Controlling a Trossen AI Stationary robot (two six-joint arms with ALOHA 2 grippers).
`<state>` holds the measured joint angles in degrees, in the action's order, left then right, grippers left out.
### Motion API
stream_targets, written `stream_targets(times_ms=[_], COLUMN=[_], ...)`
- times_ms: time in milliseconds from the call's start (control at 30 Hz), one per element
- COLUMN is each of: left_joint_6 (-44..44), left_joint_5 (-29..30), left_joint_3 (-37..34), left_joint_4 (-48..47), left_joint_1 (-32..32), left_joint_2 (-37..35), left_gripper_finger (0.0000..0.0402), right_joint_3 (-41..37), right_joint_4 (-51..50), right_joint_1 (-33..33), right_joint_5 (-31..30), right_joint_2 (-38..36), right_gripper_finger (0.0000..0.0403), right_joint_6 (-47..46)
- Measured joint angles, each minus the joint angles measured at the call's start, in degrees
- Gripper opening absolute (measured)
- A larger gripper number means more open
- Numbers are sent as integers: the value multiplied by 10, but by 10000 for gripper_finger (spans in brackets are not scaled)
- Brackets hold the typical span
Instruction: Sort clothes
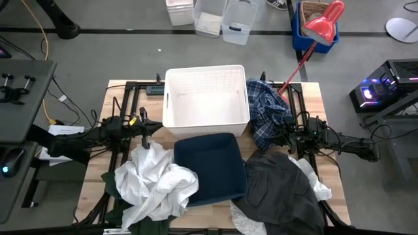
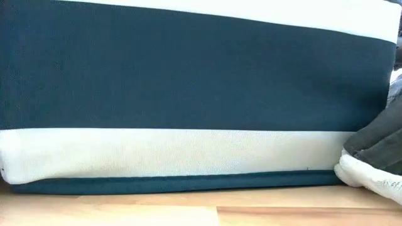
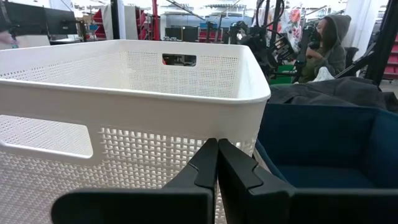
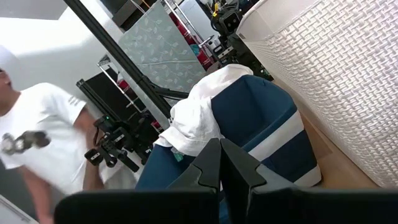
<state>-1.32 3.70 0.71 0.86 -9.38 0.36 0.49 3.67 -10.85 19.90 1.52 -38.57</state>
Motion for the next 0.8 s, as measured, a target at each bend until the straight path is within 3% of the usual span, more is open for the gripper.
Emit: stream_targets(times_ms=[800], left_joint_6=[0], left_joint_5=[0], left_joint_3=[0], left_joint_4=[0], left_joint_1=[0], left_joint_2=[0], left_gripper_finger=[0], right_joint_3=[0], right_joint_4=[1], right_joint_1=[0], right_joint_5=[-16], right_joint_2=[0], right_gripper_finger=[0], right_joint_6=[15])
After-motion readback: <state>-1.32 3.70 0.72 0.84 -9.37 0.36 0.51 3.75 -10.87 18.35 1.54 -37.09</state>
